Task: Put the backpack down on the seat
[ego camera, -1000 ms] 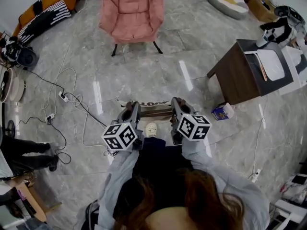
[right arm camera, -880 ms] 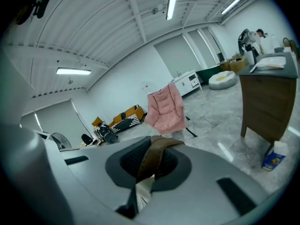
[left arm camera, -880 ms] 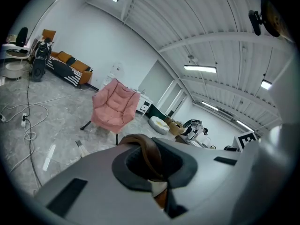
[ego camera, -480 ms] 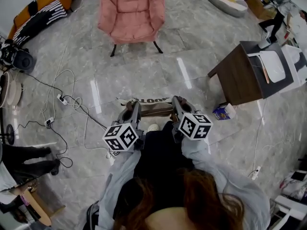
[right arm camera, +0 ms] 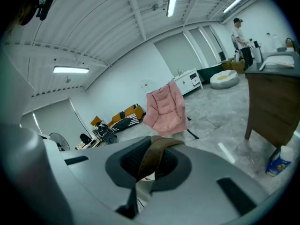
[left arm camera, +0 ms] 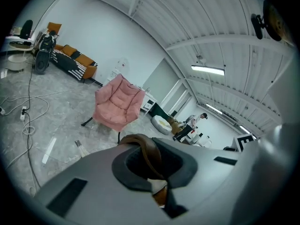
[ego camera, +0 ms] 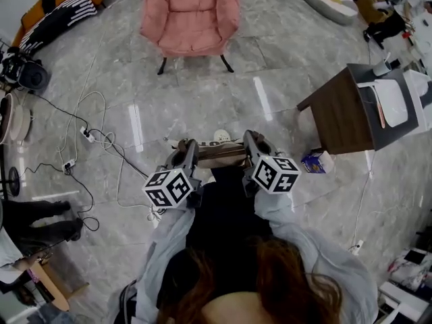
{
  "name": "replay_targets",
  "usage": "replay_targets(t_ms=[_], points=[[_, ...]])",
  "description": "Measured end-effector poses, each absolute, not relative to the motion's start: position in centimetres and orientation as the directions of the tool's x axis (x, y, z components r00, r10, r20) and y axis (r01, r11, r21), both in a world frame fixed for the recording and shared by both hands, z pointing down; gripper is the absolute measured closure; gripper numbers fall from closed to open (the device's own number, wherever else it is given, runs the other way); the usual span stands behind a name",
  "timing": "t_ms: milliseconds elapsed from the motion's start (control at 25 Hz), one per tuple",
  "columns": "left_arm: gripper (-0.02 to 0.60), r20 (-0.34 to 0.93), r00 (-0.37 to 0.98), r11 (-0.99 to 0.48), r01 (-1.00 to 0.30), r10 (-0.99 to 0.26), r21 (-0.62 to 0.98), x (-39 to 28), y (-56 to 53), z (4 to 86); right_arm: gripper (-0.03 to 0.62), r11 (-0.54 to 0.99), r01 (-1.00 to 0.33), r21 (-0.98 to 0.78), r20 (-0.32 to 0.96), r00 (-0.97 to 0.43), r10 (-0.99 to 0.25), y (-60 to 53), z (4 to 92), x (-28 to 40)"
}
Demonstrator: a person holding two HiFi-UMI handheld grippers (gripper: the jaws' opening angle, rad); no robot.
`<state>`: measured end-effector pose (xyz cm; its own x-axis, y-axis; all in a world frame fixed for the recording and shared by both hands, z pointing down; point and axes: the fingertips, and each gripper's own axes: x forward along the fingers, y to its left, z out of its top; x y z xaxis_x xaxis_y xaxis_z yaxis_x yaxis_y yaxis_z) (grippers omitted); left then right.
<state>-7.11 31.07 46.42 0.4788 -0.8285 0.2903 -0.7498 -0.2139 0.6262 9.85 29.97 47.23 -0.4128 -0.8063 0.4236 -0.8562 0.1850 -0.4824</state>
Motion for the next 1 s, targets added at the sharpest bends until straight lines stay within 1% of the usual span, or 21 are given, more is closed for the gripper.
replay_targets(t_ms=[360,680,1000], points=[[0.565,0.322,0.438,-0.164,-0.769,-0.839,0.618,-6.8,22.2,47.3,0.583,0.184,-0.832,-0.523,0.463,-0.459,-0.759,20.6,48.7,10.1],[0.565,0.324,0.4,-0.124,-0.771,-0.857,0.625,-6.6,13.5,47.2,0.583,0.232,-0.822,-0.52,0.443,-0.492,-0.749,10.7,47.7,10.1],[0.565,0.313,0.358,-0.093,-0.776,-0.88,0.624,-6.3,7.1,47.0,0.583,0.272,-0.808,-0.523,0.451,-0.533,-0.716,4.0,47.8,10.4]])
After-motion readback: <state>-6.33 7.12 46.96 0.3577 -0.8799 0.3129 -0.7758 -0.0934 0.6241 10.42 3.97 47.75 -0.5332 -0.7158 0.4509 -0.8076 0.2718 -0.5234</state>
